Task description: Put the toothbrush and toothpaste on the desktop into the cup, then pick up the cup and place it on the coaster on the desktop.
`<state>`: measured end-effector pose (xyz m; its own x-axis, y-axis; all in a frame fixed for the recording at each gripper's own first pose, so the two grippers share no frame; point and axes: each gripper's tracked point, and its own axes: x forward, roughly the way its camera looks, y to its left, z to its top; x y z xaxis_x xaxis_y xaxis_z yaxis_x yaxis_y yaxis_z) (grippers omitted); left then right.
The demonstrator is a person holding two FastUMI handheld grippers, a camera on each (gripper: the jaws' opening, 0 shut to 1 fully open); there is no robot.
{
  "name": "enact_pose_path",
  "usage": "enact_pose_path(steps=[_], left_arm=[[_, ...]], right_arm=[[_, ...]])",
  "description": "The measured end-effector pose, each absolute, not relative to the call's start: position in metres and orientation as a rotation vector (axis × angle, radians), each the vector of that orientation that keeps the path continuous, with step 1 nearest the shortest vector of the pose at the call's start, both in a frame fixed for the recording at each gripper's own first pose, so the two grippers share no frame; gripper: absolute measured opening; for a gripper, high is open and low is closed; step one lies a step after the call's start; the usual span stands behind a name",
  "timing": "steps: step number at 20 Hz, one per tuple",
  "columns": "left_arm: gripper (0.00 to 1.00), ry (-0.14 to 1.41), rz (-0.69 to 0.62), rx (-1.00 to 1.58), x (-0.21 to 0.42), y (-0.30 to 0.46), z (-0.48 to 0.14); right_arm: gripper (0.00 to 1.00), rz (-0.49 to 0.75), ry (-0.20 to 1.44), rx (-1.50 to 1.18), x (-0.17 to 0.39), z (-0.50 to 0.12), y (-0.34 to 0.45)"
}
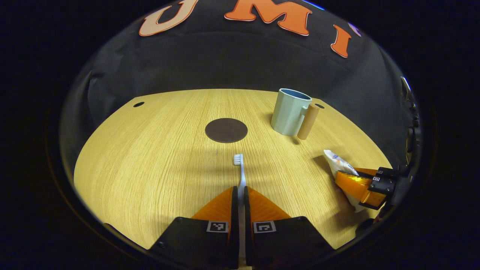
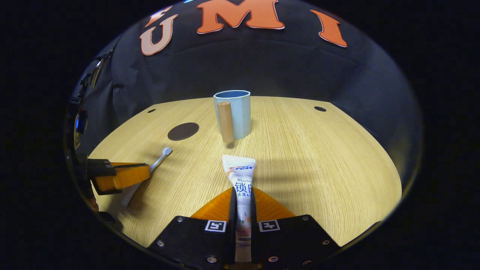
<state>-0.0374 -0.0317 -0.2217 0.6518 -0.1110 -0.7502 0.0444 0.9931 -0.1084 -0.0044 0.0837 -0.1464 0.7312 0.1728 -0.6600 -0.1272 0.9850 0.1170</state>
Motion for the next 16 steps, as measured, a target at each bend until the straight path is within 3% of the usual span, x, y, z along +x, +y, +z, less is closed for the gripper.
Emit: enact_pose_path(steps=[16], left_arm=[[0.10, 0.743, -0.066, -0.118, -0.023, -0.014, -0.182]], right_arm=[[0.17, 0.207, 0.514, 0.069, 0.030, -0.077, 0.095]])
